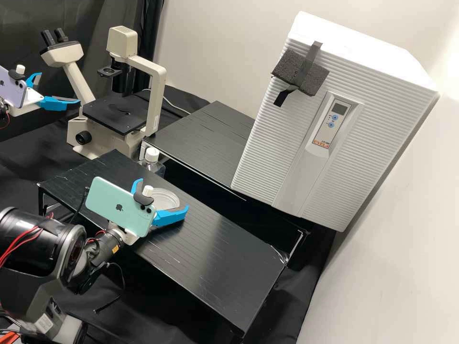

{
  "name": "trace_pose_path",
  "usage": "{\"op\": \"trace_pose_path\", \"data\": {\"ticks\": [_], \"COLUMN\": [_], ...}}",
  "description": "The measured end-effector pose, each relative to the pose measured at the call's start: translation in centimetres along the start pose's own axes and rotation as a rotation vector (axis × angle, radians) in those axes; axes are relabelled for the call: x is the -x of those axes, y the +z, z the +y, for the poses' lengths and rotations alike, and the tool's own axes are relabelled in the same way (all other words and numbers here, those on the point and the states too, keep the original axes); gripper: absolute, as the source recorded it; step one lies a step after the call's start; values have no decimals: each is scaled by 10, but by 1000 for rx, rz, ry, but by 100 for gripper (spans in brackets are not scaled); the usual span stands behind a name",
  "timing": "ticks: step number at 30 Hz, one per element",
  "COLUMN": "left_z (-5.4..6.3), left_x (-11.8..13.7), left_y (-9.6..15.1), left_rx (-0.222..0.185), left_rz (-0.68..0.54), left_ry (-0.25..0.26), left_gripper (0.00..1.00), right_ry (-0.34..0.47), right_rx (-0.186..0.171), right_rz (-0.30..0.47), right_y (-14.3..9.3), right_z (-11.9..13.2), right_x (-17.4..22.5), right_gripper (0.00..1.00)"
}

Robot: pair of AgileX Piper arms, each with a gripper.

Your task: Close the petri dish lid.

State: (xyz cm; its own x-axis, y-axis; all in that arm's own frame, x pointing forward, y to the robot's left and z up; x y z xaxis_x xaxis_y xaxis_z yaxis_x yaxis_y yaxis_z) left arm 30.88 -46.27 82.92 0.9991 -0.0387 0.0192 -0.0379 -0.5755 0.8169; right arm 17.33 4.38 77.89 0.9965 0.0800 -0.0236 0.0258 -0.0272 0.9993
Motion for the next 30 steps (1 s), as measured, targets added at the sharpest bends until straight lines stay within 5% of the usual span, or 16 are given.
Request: {"op": "trace_pose_path", "data": {"ticks": [8,23,30], "left_z": [0,0,0], "left_x": [0,0,0], "left_y": [0,0,0], "left_rx": [0,0,0], "left_rz": [0,0,0], "left_ry": [0,0,0], "left_gripper": [100,100,100], "right_ry": [-1,117,172], "right_rx": [-3,-5,-34], "right_rz": [5,-16,-31], "right_y": [-4,-21,-25], "right_z": [1,23,28], "right_x": [3,30,41], "right_gripper": [100,100,100]}}
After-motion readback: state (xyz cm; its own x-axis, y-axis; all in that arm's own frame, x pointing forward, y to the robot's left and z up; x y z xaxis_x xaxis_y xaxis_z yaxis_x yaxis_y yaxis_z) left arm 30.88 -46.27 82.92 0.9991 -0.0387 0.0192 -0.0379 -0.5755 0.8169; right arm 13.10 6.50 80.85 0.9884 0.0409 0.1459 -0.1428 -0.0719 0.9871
